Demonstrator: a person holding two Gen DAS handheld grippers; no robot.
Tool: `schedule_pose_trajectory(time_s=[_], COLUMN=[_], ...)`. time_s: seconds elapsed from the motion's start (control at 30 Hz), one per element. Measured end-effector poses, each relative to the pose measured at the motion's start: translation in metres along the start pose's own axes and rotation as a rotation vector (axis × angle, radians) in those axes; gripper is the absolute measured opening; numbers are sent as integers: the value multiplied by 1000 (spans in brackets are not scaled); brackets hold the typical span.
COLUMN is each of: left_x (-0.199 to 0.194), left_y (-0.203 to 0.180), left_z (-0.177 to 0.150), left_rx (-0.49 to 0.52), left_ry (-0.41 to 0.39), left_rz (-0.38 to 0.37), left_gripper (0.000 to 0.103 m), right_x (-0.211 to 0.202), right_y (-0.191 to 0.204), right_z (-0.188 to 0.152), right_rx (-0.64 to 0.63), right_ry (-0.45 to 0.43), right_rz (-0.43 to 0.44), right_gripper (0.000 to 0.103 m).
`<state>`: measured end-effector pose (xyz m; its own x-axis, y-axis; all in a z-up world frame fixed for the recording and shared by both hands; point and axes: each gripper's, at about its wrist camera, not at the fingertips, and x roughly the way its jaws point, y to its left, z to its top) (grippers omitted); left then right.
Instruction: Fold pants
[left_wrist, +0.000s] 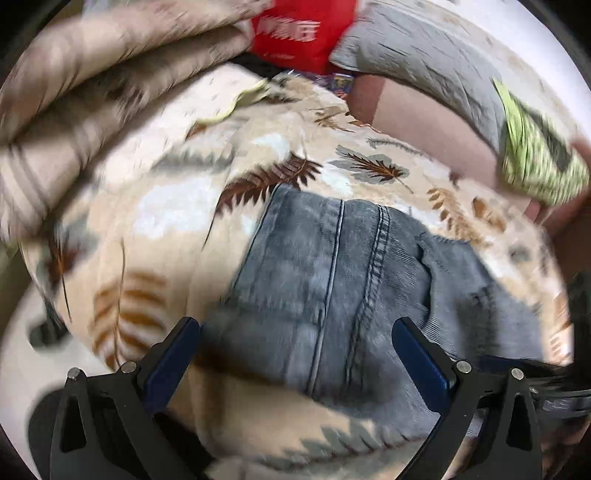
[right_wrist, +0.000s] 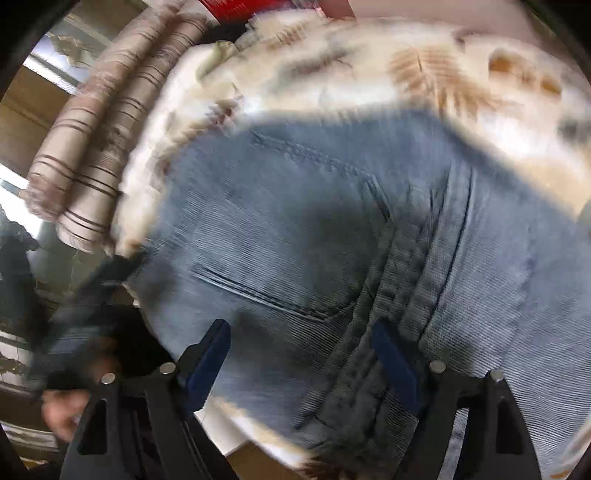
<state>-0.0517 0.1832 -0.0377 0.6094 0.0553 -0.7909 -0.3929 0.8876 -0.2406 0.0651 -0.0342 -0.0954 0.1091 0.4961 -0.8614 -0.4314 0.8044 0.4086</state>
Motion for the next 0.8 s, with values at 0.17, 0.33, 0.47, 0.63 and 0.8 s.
schedule_pose_trajectory(time_s=[0.17,0.33,0.47,0.63,0.8], left_x=[9,37,35,45,50], left_y=[37,48,46,39,42], left_z=[-12,-24,-18,-9,-2], left_rx=[-301,-453,-473,-459,-458], left_ry=[134,202,143,144,137], left_rz=[-257,-329,-345,-330,-298], left_gripper=[103,103,103,65,20], right_x=[-12,-11,-14,-13,-14], right_y=[-11,-19,-21,-22,-28], right_z=[6,5,0,3,2], right_rx=[77,91,86,101,113], right_ry=[-23,-51,-55,-51,-50], right_rz=[101,161,181,193,210], right_gripper=[83,83,83,84,84])
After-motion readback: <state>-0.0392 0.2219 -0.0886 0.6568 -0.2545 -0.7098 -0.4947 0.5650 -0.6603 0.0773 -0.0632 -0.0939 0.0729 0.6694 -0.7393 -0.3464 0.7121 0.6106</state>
